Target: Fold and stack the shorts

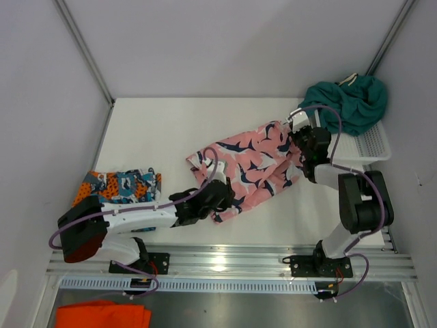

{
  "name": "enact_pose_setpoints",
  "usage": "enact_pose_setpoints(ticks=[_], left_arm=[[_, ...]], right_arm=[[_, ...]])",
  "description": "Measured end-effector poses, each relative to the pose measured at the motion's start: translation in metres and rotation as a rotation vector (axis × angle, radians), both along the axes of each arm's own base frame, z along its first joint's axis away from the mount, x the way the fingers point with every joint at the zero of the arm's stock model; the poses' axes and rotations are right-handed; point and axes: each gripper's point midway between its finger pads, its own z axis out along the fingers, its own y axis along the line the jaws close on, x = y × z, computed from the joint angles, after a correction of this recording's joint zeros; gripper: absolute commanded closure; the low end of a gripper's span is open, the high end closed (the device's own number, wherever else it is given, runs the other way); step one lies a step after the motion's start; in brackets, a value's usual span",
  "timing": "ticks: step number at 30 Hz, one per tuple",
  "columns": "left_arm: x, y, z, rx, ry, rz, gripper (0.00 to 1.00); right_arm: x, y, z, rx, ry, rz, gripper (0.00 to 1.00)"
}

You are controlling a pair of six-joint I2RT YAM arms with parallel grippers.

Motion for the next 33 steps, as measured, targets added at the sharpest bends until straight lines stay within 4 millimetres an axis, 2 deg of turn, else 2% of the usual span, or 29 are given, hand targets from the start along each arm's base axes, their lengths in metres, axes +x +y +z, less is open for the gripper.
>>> enact_pose_setpoints(ticks=[1, 3, 5, 7, 12, 15, 21, 24, 28, 30, 31, 33], left_arm=[[0.009, 0.009, -0.002, 0.002, 0.011, 0.012, 0.42], [0.021, 0.029, -0.006, 0.016, 0.027, 0.023, 0.23], [0.023, 0.041, -0.006, 0.038, 0.031, 0.014, 0.06], [0.017, 0.041, -0.002, 0.053, 0.026, -0.043, 0.01], [-0.008, 0.033, -0.001, 0.149, 0.013, -0.218, 0.02], [-0.023, 0.023, 0.004, 0.204, -0.015, -0.326, 0.09], [-0.038, 0.008, 0.011, 0.304, -0.087, -0.464, 0.08], [-0.036, 0.016, 0.004, 0.365, -0.091, -0.437, 0.04], [-0.023, 0.035, -0.011, 0.421, -0.029, -0.292, 0.05], [-0.019, 0.042, -0.019, 0.412, 0.022, -0.222, 0.07], [-0.017, 0.046, -0.024, 0.390, 0.049, -0.186, 0.11], [-0.011, 0.057, -0.036, 0.306, 0.129, -0.121, 0.13]], right_arm=[[-0.008, -0.003, 0.008, -0.006, 0.001, -0.029, 1.00], [-0.022, 0.003, 0.017, -0.014, 0.000, -0.052, 1.00], [-0.039, 0.003, 0.024, -0.023, 0.004, -0.087, 1.00], [-0.054, 0.000, 0.025, -0.031, 0.016, -0.118, 1.00], [-0.088, -0.014, 0.004, -0.048, 0.096, -0.195, 1.00], [-0.106, -0.008, -0.008, -0.052, 0.133, -0.200, 1.00], [-0.127, -0.001, -0.016, -0.007, 0.177, -0.240, 1.00], [-0.138, 0.005, -0.017, 0.016, 0.200, -0.255, 1.00], [-0.154, 0.019, -0.015, 0.032, 0.193, -0.244, 1.00], [-0.161, 0.021, -0.018, 0.034, 0.194, -0.245, 1.00], [-0.164, 0.019, -0.021, 0.033, 0.195, -0.254, 1.00], [-0.169, 0.016, -0.026, 0.025, 0.200, -0.268, 1.00]])
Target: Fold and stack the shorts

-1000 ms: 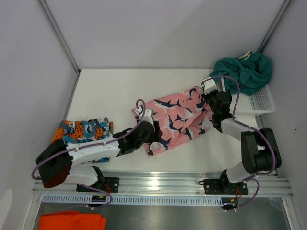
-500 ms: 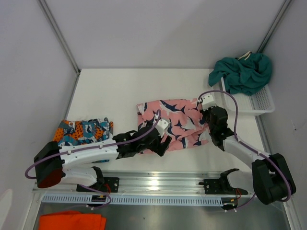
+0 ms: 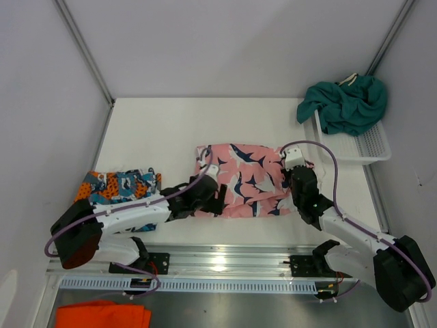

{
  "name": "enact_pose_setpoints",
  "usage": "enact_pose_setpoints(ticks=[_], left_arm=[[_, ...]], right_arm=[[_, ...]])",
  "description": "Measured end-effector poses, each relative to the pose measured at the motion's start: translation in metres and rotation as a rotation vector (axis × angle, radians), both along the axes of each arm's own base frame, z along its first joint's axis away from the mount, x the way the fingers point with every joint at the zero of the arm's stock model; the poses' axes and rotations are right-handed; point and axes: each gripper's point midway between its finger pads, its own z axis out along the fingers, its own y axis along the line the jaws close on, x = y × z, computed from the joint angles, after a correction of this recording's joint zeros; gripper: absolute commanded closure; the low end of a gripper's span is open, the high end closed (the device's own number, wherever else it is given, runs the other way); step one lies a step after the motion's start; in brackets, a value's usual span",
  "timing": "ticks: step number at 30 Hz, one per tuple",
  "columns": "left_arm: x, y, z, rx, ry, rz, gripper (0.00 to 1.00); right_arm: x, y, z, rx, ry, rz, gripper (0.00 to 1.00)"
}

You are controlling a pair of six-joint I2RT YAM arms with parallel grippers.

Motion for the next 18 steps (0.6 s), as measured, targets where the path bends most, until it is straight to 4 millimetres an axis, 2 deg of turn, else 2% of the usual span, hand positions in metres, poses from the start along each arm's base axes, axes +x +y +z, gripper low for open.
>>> enact_pose_setpoints(ticks=[3, 5, 13, 18], left_arm=[[0.007, 0.030, -0.015, -0.081, 0.072, 0.124, 0.13], [0.008, 0.043, -0.017, -0.119, 0.097, 0.179, 0.13], [0.012, 0.026, 0.003, -0.307, 0.164, 0.178, 0.36], [0.007, 0.013, -0.001, -0.352, 0.225, 0.148, 0.42]], right_arm=[[-0.003, -0.001, -0.003, -0.005, 0.003, -0.006, 1.00], [-0.003, -0.001, -0.003, -0.004, 0.002, -0.005, 1.00], [-0.003, -0.002, -0.004, -0.007, 0.005, -0.009, 1.00], [-0.003, -0.002, -0.004, -0.008, 0.005, -0.010, 1.00]])
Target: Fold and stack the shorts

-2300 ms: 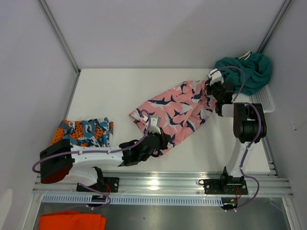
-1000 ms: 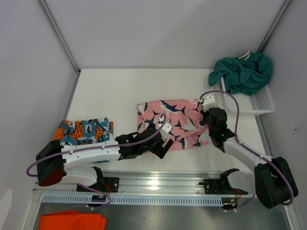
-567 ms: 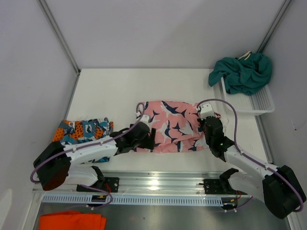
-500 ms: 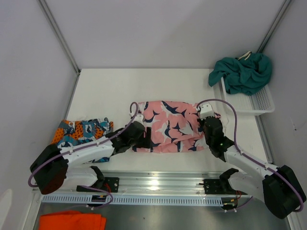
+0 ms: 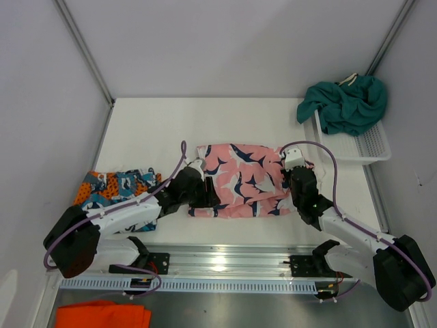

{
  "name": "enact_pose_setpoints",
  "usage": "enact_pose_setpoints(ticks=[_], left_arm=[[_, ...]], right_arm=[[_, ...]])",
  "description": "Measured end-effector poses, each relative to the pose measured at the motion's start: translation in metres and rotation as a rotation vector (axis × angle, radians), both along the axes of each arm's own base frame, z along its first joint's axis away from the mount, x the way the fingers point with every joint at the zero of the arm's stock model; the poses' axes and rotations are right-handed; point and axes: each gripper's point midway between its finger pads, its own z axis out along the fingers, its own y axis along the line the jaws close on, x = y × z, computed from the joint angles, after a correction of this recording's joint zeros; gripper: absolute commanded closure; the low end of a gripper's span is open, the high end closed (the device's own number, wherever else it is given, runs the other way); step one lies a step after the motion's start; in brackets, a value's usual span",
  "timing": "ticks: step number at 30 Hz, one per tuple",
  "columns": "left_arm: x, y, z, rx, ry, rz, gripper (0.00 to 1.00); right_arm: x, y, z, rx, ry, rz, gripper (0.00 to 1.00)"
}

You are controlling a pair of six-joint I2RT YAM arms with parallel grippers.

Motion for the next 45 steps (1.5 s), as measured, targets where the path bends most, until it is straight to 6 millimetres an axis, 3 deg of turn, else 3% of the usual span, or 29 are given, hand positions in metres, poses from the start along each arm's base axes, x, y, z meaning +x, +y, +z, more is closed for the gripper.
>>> enact_pose_setpoints(ticks=[5, 11, 17, 22, 28, 30, 31, 32, 35, 40, 45], left_arm=[[-0.007, -0.005, -0.020, -0.003, 0.075, -0.007, 0.45], [-0.016, 0.003, -0.043, 0.019, 0.141, 0.037, 0.43], [-0.014, 0.001, -0.045, 0.001, 0.141, 0.058, 0.42], [-0.009, -0.005, -0.047, -0.017, 0.129, 0.056, 0.48], [-0.004, -0.009, -0.054, -0.005, 0.138, 0.059, 0.71], [0.000, -0.010, -0.056, -0.001, 0.141, 0.065, 0.85], [0.002, -0.010, -0.057, 0.002, 0.140, 0.069, 0.97], [0.005, -0.009, -0.058, 0.000, 0.144, 0.079, 1.00], [0.019, -0.001, -0.059, -0.022, 0.155, 0.112, 1.00], [0.061, 0.037, -0.050, -0.063, 0.162, 0.227, 1.00], [0.118, 0.083, 0.001, -0.092, 0.065, 0.343, 1.00]], right_arm=[[0.000, 0.000, 0.000, 0.000, -0.001, -0.002, 1.00], [0.000, 0.000, 0.000, 0.000, -0.001, -0.001, 1.00], [0.000, 0.000, 0.000, 0.000, -0.001, -0.002, 1.00], [0.000, 0.000, 0.000, 0.000, -0.001, -0.001, 1.00], [0.000, 0.000, 0.000, 0.000, -0.001, -0.001, 1.00], [0.000, 0.000, 0.000, 0.000, -0.001, -0.001, 1.00], [0.000, 0.000, 0.000, 0.000, -0.001, -0.001, 1.00], [0.000, 0.000, 0.000, 0.000, -0.001, -0.001, 1.00], [0.000, 0.000, 0.000, -0.001, 0.000, -0.001, 1.00], [0.000, -0.001, -0.001, -0.007, 0.001, 0.000, 1.00], [0.001, 0.004, -0.009, -0.029, 0.023, 0.020, 1.00]])
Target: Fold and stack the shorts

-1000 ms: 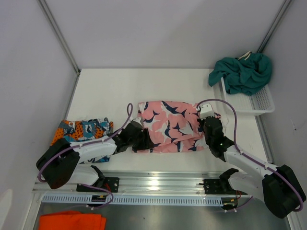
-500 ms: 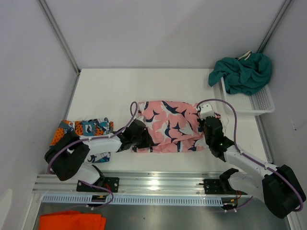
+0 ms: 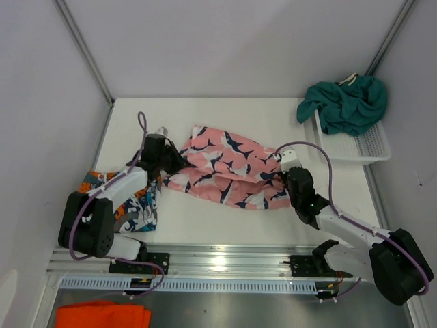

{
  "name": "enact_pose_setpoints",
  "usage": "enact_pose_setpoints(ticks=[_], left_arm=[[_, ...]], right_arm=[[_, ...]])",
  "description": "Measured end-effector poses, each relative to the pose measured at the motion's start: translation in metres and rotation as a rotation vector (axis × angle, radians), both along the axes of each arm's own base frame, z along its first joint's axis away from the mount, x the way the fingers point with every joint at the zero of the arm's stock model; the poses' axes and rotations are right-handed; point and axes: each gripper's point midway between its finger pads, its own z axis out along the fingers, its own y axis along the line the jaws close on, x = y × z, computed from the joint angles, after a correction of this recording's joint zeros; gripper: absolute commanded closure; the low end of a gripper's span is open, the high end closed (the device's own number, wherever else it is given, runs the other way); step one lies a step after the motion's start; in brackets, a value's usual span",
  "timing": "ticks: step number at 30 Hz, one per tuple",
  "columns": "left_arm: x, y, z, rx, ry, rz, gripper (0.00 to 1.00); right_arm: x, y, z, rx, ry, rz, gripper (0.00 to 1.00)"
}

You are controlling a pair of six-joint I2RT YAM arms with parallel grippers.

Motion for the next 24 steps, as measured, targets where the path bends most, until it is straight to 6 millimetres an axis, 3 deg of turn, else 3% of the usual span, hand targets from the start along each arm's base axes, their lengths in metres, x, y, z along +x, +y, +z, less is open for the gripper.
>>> enact_pose_setpoints(ticks=[3, 5, 10, 19, 24], left_arm=[[0.024, 0.020, 0.034, -0.010, -0.079, 0.044, 1.00], [0.031, 0.027, 0.047, -0.021, -0.105, 0.061, 1.00], [0.033, 0.029, 0.055, -0.038, -0.090, 0.051, 1.00], [0.069, 0.050, 0.094, -0.103, -0.130, 0.089, 1.00], [0.072, 0.066, 0.101, -0.113, -0.130, 0.121, 1.00]], right_arm=[[-0.005, 0.012, -0.008, -0.020, 0.030, 0.045, 1.00], [-0.011, 0.023, -0.010, -0.028, 0.039, 0.085, 1.00], [-0.033, 0.057, -0.005, -0.038, 0.051, 0.201, 1.00], [-0.025, 0.069, 0.033, -0.077, 0.007, 0.216, 1.00], [-0.041, 0.087, 0.036, -0.106, 0.011, 0.280, 1.00]])
